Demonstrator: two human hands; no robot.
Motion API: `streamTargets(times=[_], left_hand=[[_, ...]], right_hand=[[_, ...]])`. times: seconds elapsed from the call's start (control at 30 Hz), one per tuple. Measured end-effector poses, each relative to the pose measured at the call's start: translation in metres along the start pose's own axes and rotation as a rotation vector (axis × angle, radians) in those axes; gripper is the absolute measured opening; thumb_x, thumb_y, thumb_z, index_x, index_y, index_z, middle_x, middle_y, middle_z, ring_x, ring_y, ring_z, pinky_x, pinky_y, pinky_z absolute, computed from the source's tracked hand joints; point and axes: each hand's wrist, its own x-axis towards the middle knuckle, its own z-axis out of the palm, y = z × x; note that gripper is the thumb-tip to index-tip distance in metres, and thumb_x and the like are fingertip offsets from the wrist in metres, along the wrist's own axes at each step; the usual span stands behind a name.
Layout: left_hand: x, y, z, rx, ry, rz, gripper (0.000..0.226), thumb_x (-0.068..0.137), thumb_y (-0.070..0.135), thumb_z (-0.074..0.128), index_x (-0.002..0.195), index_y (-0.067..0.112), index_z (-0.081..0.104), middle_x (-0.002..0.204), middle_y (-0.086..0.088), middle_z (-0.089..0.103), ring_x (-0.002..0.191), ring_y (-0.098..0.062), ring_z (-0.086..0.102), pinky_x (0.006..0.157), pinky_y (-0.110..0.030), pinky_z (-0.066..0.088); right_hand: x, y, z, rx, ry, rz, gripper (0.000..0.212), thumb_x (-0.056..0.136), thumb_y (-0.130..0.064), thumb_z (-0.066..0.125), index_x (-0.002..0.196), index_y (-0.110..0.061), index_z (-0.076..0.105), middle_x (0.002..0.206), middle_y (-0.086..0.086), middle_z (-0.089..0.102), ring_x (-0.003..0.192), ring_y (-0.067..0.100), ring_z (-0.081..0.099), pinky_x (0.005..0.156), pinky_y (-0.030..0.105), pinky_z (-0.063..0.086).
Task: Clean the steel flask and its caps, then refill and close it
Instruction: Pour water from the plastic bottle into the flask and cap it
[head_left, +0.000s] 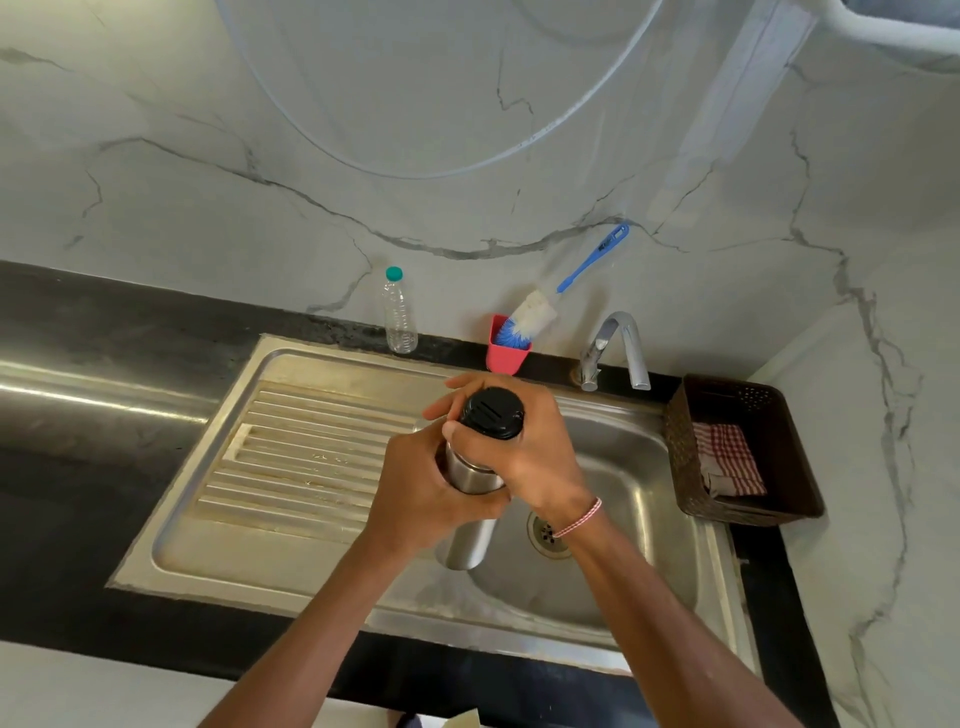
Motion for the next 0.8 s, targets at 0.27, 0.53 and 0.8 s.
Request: streamTargets(times=[0.27, 0.53, 0.8], left_hand=[[-0.006, -0.032, 0.009, 0.109, 0.087, -0.069, 0.058, 0.055, 0.014, 0.101, 0.100, 0.032, 0.068, 0.075, 0.026, 0.071, 0.073, 0.005, 0.070, 0.061, -0.010, 0.049], [-0.023, -0.068, -0.018, 0.141, 0.255, -0.211, 0.064, 0.056, 0.022, 0.100, 0.108, 0.038, 0.066, 0.096, 0.024, 0.072, 0.091, 0.008, 0.068, 0.076, -0.004, 0.048], [-0.036, -0.096, -0.051, 0.149, 0.277, -0.307, 0.062, 0.056, 0.022, 0.100, 0.106, 0.034, 0.066, 0.086, 0.037, 0.069, 0.089, 0.013, 0.066, 0.077, -0.001, 0.047]], right_hand=[[0.004, 0.021, 0.013, -0.107, -0.001, 0.096, 0.025, 0.076, -0.030, 0.086, 0.094, -0.019, 0.073, 0.105, -0.009, 0.076, 0.101, 0.014, 0.071, 0.091, 0.046, 0.057], [0.033, 0.104, 0.002, -0.169, 0.206, 0.380, 0.033, 0.094, -0.048, 0.067, 0.109, -0.019, 0.070, 0.101, -0.010, 0.074, 0.095, 0.002, 0.068, 0.089, 0.030, 0.055], [0.062, 0.226, 0.057, -0.822, -0.212, 0.446, 0.046, 0.088, -0.033, 0.074, 0.128, -0.019, 0.054, 0.126, 0.007, 0.057, 0.114, 0.031, 0.058, 0.091, 0.041, 0.052]])
